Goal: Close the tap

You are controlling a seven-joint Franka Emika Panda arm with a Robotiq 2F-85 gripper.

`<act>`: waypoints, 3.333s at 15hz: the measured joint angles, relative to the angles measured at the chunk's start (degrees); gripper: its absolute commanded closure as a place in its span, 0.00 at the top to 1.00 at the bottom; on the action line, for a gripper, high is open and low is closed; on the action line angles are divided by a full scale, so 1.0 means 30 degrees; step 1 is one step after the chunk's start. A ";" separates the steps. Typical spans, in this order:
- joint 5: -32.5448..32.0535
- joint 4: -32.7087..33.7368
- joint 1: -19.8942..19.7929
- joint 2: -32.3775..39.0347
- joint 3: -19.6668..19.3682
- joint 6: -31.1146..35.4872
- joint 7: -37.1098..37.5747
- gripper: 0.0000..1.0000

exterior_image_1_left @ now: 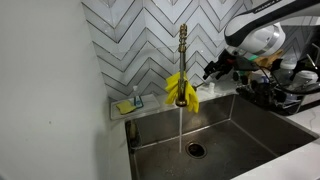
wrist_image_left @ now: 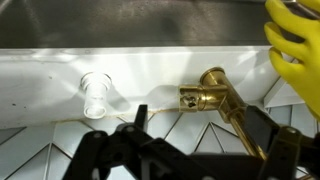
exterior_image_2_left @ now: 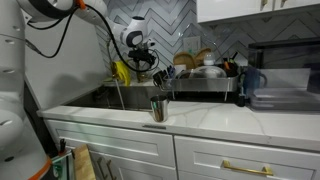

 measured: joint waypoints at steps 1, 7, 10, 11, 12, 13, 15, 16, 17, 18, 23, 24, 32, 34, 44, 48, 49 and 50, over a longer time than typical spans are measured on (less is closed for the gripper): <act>0.0001 0.0281 -0.0097 0.0283 0.0142 0.0000 -0.0065 0.93; -0.0005 0.1945 -0.0435 0.2023 0.0776 -0.0281 -0.0283 0.90; -0.0021 0.2683 -0.0450 0.2712 0.0907 -0.0979 -0.0283 0.75; -0.0027 0.2892 -0.0451 0.2885 0.0927 -0.1248 -0.0283 0.68; -0.0044 0.3066 -0.0451 0.3020 0.0941 -0.1456 -0.0283 0.59; -0.0053 0.3258 -0.0452 0.3134 0.0948 -0.1713 -0.0282 0.52; -0.0063 0.3529 -0.0453 0.3290 0.0950 -0.2080 -0.0282 0.34; -0.0073 0.3643 -0.0457 0.3334 0.0950 -0.2250 -0.0279 0.28; -0.0081 0.3765 -0.0458 0.3385 0.0950 -0.2421 -0.0278 0.19; -0.0089 0.3871 -0.0459 0.3434 0.0949 -0.2551 -0.0277 0.12; -0.0246 0.4095 -0.0491 0.3583 0.0886 -0.2733 -0.0218 0.03; -0.0263 0.4161 -0.0495 0.3627 0.0879 -0.2762 -0.0205 0.03; -0.0614 0.4460 -0.0447 0.3748 0.0882 -0.3075 -0.0034 0.03; -0.0811 0.4570 -0.0403 0.3779 0.0882 -0.3092 -0.0019 0.03; -0.1346 0.5933 -0.0188 0.4419 0.0907 -0.3096 0.0063 0.03; -0.1369 0.6640 -0.0125 0.4836 0.0950 -0.3096 0.0064 0.03; -0.1370 0.6819 -0.0110 0.4946 0.0964 -0.3096 0.0064 0.03; -0.1370 0.6970 -0.0090 0.5044 0.0972 -0.3096 0.0064 0.03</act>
